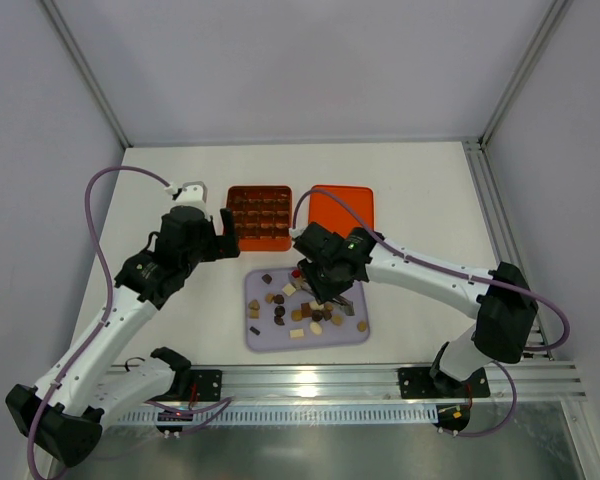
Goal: Pack the chocolate
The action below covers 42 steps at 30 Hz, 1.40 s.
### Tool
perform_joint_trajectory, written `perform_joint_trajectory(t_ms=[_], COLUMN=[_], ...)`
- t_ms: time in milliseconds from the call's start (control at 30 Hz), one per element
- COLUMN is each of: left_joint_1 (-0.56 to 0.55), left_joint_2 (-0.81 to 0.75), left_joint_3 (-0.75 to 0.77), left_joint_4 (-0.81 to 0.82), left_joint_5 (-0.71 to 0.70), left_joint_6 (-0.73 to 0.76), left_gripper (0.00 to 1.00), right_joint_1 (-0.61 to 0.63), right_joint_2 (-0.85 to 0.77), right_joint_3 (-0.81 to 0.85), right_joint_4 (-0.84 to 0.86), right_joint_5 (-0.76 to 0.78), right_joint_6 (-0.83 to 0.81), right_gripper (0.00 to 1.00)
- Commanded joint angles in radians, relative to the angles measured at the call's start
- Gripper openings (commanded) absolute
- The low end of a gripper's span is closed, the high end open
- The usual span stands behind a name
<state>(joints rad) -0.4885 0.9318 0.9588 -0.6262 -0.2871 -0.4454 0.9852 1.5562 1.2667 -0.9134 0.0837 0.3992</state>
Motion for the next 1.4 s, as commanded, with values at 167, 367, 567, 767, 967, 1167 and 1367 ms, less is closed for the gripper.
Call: perform_joint_trajectory(t_ms=[167, 367, 567, 767, 967, 1167, 1367], left_joint_1=[0.007, 0.007, 0.007, 0.007, 0.007, 0.007, 0.007], left_joint_2=[-0.011, -0.011, -0.01, -0.011, -0.011, -0.016, -0.016], left_joint_3=[-0.005, -0.003, -0.002, -0.003, -0.006, -0.006, -0.005], left_joint_4=[0.023, 0.023, 0.023, 0.023, 0.023, 0.025, 0.023], left_joint_5=[0.005, 0.006, 0.006, 0.006, 0.006, 0.005, 0.006], left_joint_6=[-0.007, -0.009, -0.009, -0.009, -0.007, -0.009, -0.007], left_gripper=[1.0, 1.0, 1.0, 1.0, 1.0, 1.0, 1.0], right_joint_1=[0.004, 0.006, 0.007, 0.007, 0.006, 0.004, 0.003], right_joint_2=[-0.01, -0.021, -0.015, -0.004, -0.016, -0.038, -0.042], right_joint_3=[0.056, 0.048, 0.049, 0.054, 0.082, 0.118, 0.151], right_joint_4=[-0.019, -0.03, -0.018, -0.012, -0.035, -0.074, -0.093], right_joint_5=[0.013, 0.014, 0.007, -0.005, 0.005, 0.036, 0.051], right_joint_6=[0.013, 0.016, 0.013, 0.009, 0.003, 0.001, -0.002], right_gripper=[0.42, 0.42, 0.42, 0.38, 0.36, 0.35, 0.35])
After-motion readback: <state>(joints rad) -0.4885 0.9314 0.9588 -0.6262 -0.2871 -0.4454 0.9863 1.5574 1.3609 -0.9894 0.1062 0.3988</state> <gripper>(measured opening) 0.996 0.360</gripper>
